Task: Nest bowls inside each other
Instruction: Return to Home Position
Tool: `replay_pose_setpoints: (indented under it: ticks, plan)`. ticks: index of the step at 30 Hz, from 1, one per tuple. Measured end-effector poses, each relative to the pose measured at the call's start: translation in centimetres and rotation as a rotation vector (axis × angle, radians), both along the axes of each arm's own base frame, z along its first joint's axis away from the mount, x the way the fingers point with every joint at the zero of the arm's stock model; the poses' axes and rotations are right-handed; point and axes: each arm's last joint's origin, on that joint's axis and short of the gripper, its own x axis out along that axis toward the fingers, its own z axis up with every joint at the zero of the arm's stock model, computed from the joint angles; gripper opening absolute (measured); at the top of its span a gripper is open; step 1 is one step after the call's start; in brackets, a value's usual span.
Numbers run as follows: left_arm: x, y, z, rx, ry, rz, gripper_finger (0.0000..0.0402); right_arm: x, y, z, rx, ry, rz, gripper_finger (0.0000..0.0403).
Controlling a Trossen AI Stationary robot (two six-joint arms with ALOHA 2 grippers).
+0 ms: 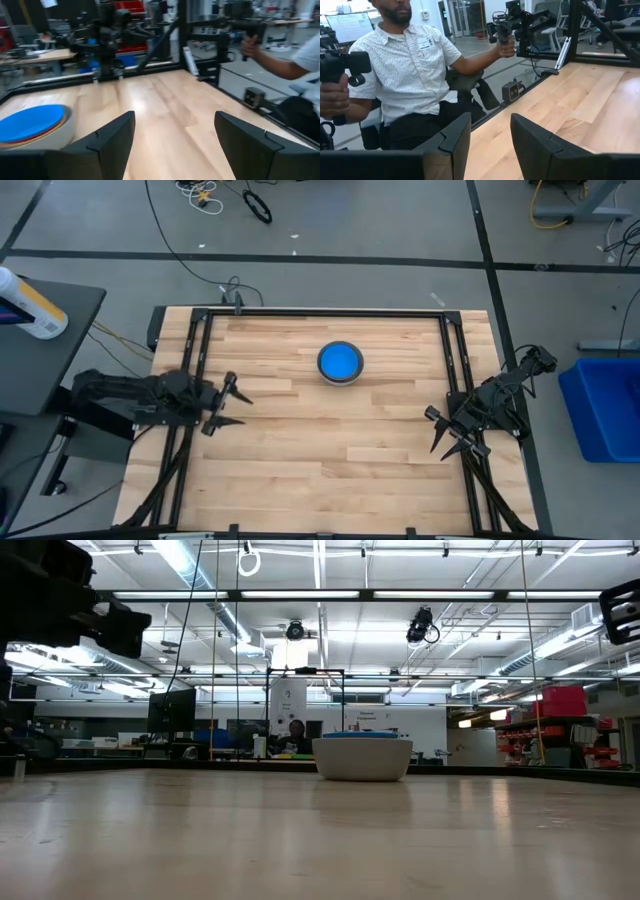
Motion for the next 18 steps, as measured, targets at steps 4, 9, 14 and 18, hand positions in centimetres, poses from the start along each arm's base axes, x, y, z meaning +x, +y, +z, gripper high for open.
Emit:
replay_pose_setpoints:
  ticks: [4,9,14,18]
  plan:
    - [0.2,0.6,-0.2,-0.007,0.027,0.056,0.0279,0.0,0.0,-0.1,-0.004,0.005,-0.001,0.0146]
    - [0.4,0.7,-0.5,-0.007,0.056,0.045,0.0279,0.3,-0.4,-0.2,-0.057,-0.022,-0.164,0.0151]
    - [0.4,0.7,-0.5,-0.015,0.060,0.041,0.0279,0.8,-0.8,-0.5,-0.176,-0.110,-0.315,0.0156]
    - [0.4,0.7,-0.5,-0.023,0.063,0.041,0.0279,1.0,-1.0,-0.5,-0.200,-0.177,-0.274,0.0160]
